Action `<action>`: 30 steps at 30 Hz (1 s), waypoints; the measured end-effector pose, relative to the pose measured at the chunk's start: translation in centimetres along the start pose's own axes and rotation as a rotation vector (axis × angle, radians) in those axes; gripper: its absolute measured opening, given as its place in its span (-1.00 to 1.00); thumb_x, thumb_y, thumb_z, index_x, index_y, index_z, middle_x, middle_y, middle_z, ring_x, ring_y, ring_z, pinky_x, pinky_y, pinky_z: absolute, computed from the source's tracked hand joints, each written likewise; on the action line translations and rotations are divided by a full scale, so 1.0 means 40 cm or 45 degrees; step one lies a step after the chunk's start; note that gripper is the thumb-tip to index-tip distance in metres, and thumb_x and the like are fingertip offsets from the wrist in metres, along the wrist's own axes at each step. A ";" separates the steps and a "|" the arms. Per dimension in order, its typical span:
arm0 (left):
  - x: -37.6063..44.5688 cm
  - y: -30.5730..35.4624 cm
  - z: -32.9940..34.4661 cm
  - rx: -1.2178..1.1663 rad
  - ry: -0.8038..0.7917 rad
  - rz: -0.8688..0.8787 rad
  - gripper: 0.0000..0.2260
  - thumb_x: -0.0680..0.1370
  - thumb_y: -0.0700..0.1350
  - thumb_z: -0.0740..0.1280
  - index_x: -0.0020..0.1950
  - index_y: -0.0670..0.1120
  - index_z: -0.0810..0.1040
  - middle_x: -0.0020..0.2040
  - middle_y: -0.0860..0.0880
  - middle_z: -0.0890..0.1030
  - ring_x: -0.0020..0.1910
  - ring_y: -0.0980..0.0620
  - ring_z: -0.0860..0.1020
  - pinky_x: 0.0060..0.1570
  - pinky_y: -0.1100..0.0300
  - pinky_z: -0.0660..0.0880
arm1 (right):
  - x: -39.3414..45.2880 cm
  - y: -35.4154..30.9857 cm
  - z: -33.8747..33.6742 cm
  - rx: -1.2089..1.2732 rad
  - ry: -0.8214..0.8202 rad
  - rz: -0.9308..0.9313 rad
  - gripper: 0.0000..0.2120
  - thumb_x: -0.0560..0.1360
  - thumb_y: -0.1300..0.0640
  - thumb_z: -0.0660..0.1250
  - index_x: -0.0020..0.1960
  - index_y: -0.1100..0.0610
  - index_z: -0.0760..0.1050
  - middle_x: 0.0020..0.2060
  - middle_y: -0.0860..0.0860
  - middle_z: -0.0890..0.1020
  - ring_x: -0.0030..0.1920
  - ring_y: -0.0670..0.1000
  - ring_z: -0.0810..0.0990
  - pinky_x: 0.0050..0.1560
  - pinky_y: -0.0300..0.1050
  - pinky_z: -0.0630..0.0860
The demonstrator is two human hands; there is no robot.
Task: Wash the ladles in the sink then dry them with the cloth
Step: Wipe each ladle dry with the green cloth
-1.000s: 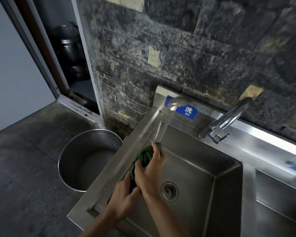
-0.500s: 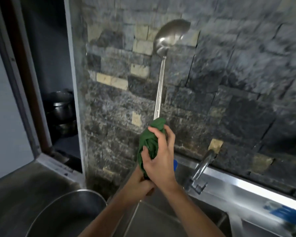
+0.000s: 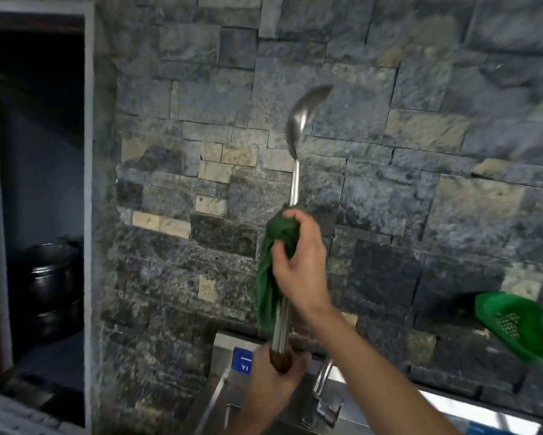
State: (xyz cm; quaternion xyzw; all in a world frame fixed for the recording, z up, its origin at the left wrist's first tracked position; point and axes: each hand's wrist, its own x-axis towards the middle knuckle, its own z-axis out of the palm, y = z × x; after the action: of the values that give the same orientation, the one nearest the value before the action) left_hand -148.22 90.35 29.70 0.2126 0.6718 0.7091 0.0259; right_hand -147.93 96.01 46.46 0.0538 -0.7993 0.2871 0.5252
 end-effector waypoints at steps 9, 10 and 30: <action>0.017 0.017 0.045 0.181 -0.051 -0.046 -0.78 0.47 -0.12 0.46 0.04 -0.18 0.57 -0.18 -0.01 0.59 -0.16 0.09 0.60 -0.18 0.22 0.54 | -0.097 0.063 -0.060 -0.062 0.134 0.108 -0.57 0.56 0.35 0.33 0.38 0.13 0.38 0.22 0.07 0.50 0.19 -0.27 0.50 0.12 -0.54 0.41; 0.036 0.022 0.048 0.200 -0.099 0.011 -0.73 0.48 -0.23 0.42 0.17 -0.18 0.54 -0.03 0.02 0.60 -0.02 0.15 0.60 -0.17 0.42 0.52 | -0.156 0.075 -0.046 -0.073 0.089 0.125 -0.56 0.54 0.37 0.36 0.36 0.13 0.38 0.21 0.07 0.49 0.19 -0.37 0.45 0.07 -0.62 0.35; 0.209 0.266 0.052 -0.328 -0.520 0.184 -0.61 0.65 0.19 0.10 -0.05 -0.09 0.50 -0.24 -0.03 0.67 -0.05 -0.05 0.70 0.06 0.09 0.54 | -0.293 0.160 -0.109 -0.132 -0.266 0.151 -0.54 0.47 0.33 0.32 0.28 -0.01 0.37 0.20 -0.05 0.44 0.06 -0.08 0.54 0.01 0.01 0.57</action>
State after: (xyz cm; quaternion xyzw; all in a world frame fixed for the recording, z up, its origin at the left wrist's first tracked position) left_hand -152.45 93.97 42.22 0.3939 0.5397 0.7313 0.1373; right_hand -141.70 101.02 34.93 0.0088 -0.8653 0.2687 0.4231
